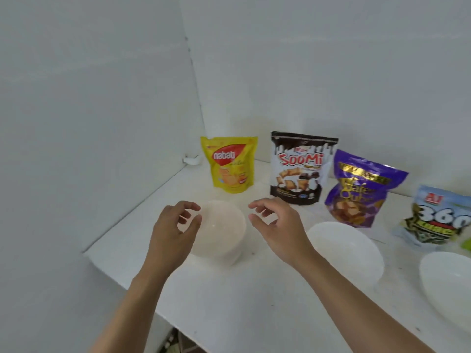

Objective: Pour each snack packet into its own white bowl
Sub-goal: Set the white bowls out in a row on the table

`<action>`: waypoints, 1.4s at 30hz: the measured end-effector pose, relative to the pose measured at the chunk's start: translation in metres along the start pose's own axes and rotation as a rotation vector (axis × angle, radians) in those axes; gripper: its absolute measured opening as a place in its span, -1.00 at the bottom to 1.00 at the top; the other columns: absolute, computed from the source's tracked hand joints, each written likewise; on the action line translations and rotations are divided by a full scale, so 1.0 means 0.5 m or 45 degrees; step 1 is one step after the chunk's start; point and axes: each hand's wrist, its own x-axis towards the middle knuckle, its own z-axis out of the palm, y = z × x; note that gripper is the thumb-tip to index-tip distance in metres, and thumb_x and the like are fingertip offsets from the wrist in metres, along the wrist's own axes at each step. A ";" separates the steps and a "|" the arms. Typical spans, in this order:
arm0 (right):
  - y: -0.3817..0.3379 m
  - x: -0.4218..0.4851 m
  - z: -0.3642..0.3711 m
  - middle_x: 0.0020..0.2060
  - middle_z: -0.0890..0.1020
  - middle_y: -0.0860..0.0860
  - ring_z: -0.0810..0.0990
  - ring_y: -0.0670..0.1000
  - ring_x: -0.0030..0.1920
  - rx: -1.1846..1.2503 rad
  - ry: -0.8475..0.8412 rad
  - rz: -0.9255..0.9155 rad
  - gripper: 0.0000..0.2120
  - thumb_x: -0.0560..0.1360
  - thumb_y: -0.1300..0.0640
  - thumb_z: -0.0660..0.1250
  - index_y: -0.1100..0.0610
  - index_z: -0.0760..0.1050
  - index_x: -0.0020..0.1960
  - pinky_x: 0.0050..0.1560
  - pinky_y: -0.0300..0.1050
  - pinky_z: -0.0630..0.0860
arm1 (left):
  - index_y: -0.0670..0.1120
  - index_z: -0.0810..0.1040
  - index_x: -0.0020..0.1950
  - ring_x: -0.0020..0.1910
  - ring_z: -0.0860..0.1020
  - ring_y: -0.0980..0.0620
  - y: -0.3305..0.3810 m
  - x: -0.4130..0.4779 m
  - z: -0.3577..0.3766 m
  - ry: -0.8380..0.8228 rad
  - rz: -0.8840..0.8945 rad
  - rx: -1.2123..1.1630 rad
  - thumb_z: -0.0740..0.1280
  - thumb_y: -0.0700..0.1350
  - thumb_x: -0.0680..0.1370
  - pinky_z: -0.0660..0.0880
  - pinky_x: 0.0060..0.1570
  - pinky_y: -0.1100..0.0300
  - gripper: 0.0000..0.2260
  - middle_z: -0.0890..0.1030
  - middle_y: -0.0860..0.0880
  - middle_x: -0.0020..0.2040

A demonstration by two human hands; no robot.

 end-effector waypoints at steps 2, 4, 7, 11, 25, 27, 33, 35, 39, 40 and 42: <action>0.011 0.011 0.047 0.05 0.54 -0.05 0.51 -0.07 0.08 -0.081 -0.038 0.054 -0.83 0.51 0.08 0.44 -0.10 0.62 0.08 0.05 -0.22 0.39 | 0.22 0.56 0.05 0.16 0.50 0.03 -0.045 0.015 -0.008 0.000 -0.020 0.104 0.40 -0.08 0.57 0.48 0.08 0.10 -0.82 0.48 0.07 0.08; 0.020 0.018 0.088 0.14 0.46 -0.01 0.44 0.00 0.22 -0.159 -0.107 0.138 -0.80 0.50 0.01 0.44 -0.11 0.61 0.13 0.16 -0.20 0.33 | 0.25 0.56 0.09 0.24 0.45 0.02 -0.080 0.027 -0.014 -0.057 -0.070 0.117 0.39 -0.06 0.58 0.44 0.17 0.09 -0.81 0.44 0.07 0.14; 0.030 0.025 0.126 0.19 0.40 0.03 0.39 0.06 0.29 -0.262 -0.190 0.280 -0.72 0.51 -0.02 0.42 -0.10 0.57 0.21 0.18 -0.17 0.32 | 0.22 0.57 0.19 0.24 0.41 0.05 -0.101 0.040 -0.006 -0.248 -0.174 0.129 0.35 0.00 0.61 0.29 0.21 0.20 -0.81 0.41 0.03 0.23; 0.033 0.032 0.156 0.23 0.38 0.05 0.47 0.07 0.18 -0.334 -0.304 0.463 -0.58 0.50 0.12 0.38 -0.05 0.44 0.33 0.00 -0.14 0.46 | 0.08 0.48 0.43 0.30 0.40 0.07 -0.124 0.051 0.006 -0.429 -0.263 0.093 0.29 -0.17 0.63 0.25 0.22 0.29 -0.63 0.37 -0.02 0.42; 0.018 0.037 0.148 0.24 0.45 0.01 0.48 0.02 0.23 -0.392 -0.156 0.479 -0.48 0.40 0.38 0.35 0.11 0.51 0.33 -0.01 -0.23 0.42 | -0.05 0.51 0.43 0.40 0.44 -0.05 -0.134 0.056 0.009 -0.211 -0.107 0.188 0.24 -0.40 0.50 0.36 0.39 0.09 -0.47 0.50 0.04 0.44; 0.016 0.037 0.149 0.24 0.48 0.00 0.48 0.03 0.25 -0.398 -0.141 0.463 -0.48 0.39 0.38 0.36 0.10 0.51 0.32 0.05 -0.18 0.48 | 0.00 0.49 0.45 0.38 0.46 -0.03 -0.131 0.055 0.006 -0.225 -0.100 0.259 0.26 -0.36 0.52 0.35 0.36 0.13 -0.48 0.49 0.09 0.45; 0.012 0.042 0.146 0.25 0.53 0.01 0.44 0.03 0.30 -0.402 -0.095 0.418 -0.47 0.40 0.39 0.33 0.06 0.50 0.32 0.22 -0.11 0.45 | 0.02 0.50 0.42 0.25 0.51 0.01 -0.125 0.061 -0.003 -0.234 -0.149 0.106 0.23 -0.37 0.53 0.41 0.26 0.17 -0.48 0.51 0.14 0.39; 0.012 0.045 0.142 0.21 0.53 0.04 0.47 0.05 0.22 -0.396 -0.090 0.434 -0.47 0.39 0.34 0.32 0.01 0.51 0.31 0.20 -0.07 0.47 | 0.01 0.52 0.40 0.19 0.50 0.02 -0.127 0.066 -0.007 -0.250 -0.169 0.036 0.24 -0.38 0.52 0.40 0.20 0.20 -0.49 0.52 0.14 0.34; 0.008 0.048 0.140 0.20 0.50 0.07 0.49 0.11 0.18 -0.395 -0.131 0.452 -0.47 0.40 0.26 0.31 -0.06 0.49 0.32 0.25 0.06 0.48 | 0.07 0.52 0.39 0.22 0.48 -0.04 -0.126 0.074 -0.018 -0.288 -0.166 0.055 0.26 -0.35 0.51 0.47 0.24 0.06 -0.48 0.55 0.18 0.30; 0.004 0.048 0.139 0.20 0.50 0.07 0.50 0.12 0.17 -0.387 -0.128 0.451 -0.47 0.40 0.25 0.30 -0.07 0.49 0.33 0.25 0.09 0.48 | 0.07 0.51 0.40 0.24 0.48 -0.05 -0.123 0.075 -0.021 -0.292 -0.161 0.054 0.26 -0.35 0.51 0.47 0.27 0.03 -0.48 0.55 0.18 0.30; -0.004 0.051 0.131 0.22 0.52 0.05 0.50 0.11 0.19 -0.367 -0.113 0.436 -0.46 0.40 0.27 0.29 -0.07 0.48 0.34 0.25 0.09 0.49 | 0.05 0.51 0.40 0.26 0.47 -0.04 -0.110 0.077 -0.026 -0.277 -0.142 0.045 0.26 -0.35 0.51 0.44 0.31 0.02 -0.49 0.53 0.17 0.32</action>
